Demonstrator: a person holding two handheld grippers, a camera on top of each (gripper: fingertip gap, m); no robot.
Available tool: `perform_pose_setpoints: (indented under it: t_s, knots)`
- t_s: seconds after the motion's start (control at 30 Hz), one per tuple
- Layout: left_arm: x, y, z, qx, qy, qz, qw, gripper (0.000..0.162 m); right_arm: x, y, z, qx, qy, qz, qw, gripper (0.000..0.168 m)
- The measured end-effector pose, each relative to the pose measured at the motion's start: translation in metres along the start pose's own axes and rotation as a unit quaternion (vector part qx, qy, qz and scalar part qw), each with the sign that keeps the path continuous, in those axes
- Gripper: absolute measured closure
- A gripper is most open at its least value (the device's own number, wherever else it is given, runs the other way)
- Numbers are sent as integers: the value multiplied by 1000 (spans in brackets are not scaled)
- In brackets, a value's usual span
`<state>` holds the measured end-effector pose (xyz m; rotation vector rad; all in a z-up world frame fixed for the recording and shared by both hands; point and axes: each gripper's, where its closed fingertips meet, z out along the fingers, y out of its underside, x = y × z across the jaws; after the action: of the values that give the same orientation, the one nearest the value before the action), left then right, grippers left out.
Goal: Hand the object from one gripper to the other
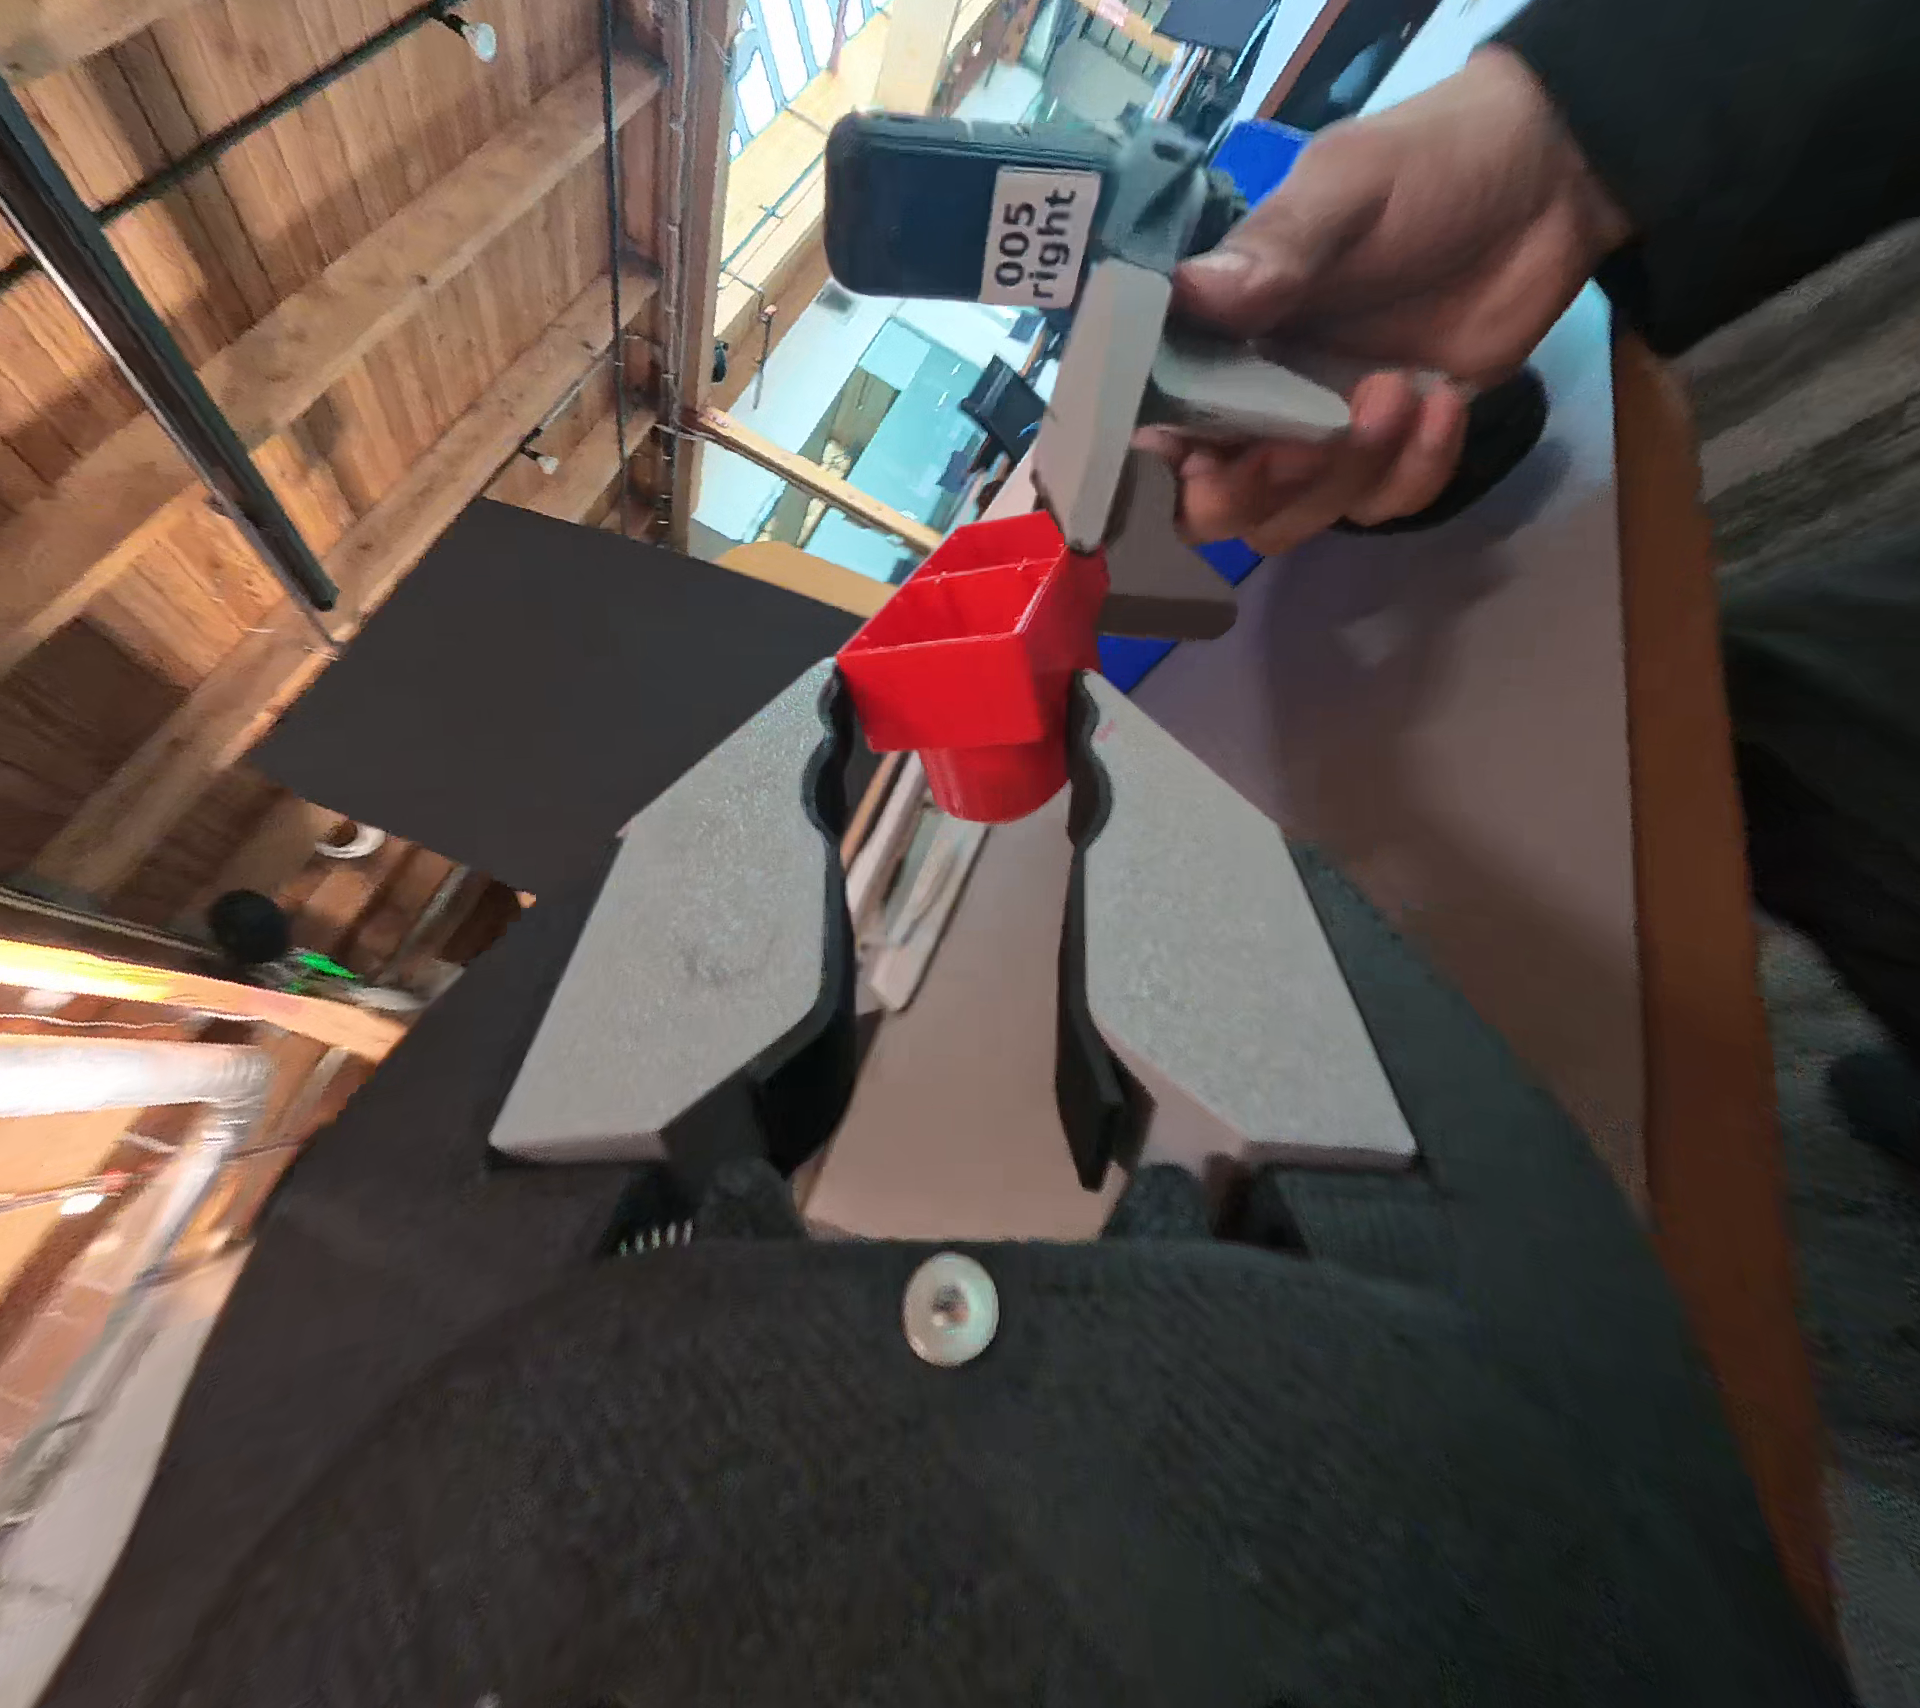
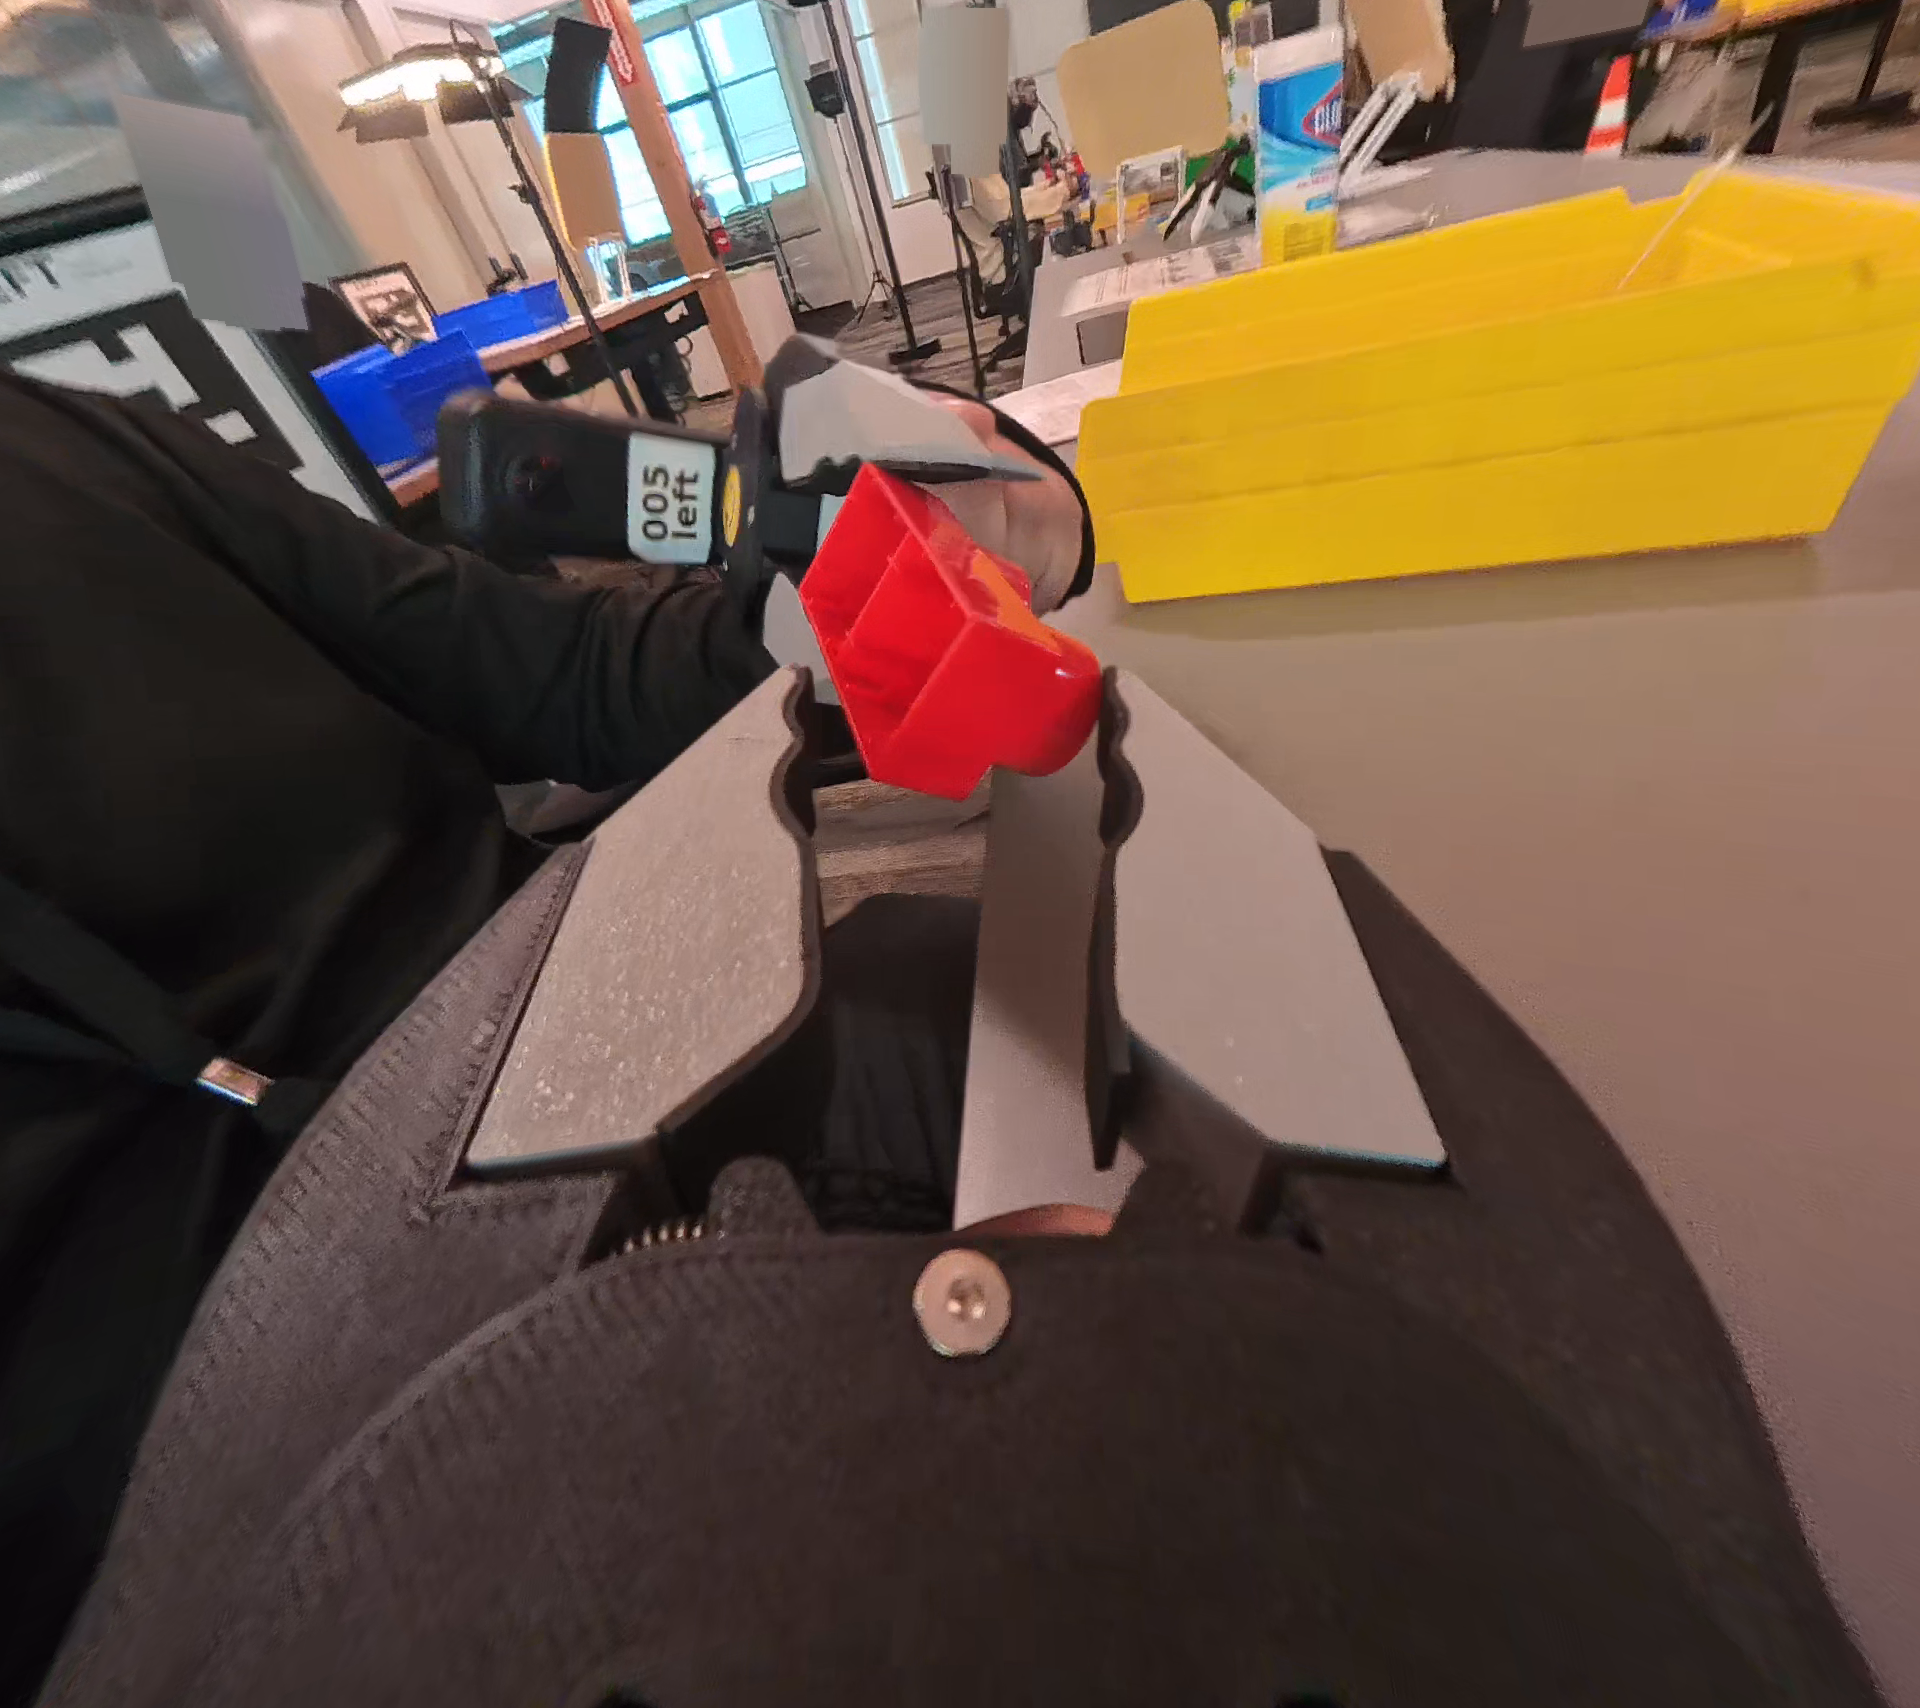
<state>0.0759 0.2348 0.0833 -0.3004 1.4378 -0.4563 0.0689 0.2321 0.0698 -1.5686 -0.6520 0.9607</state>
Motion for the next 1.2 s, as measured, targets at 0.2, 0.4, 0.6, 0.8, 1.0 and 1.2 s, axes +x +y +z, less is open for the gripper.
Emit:
perform_pose_setpoints:
  t_s: [0.2, 0.4, 0.6, 0.8, 1.0, 1.2]
  knots:
    - [1, -10, -1, -6, -61, 166, 984, 123, 0, -8, -2, 9, -14, 79, 997, 124]
    - [2, 0, 1, -23, -61, 164, 984, 123, 4, -4, -9, -15, 3, 72, 997, 131]
    - [1, 10, 5, -47, -62, 140, 987, 123, 16, 1, -10, -56, 76, 31, 995, 134]
    - [11, 29, 10, -91, -17, 74, 993, 121, 39, 3, -13, -101, 199, -76, 972, 140]
    - [0, 32, 7, -103, 65, -195, 973, 107, 50, -19, -25, -80, 299, -203, 929, 142]
    - [4, 15, 4, -77, 207, -581, 784, 86, 37, -46, -34, -37, 365, -359, 858, 142]
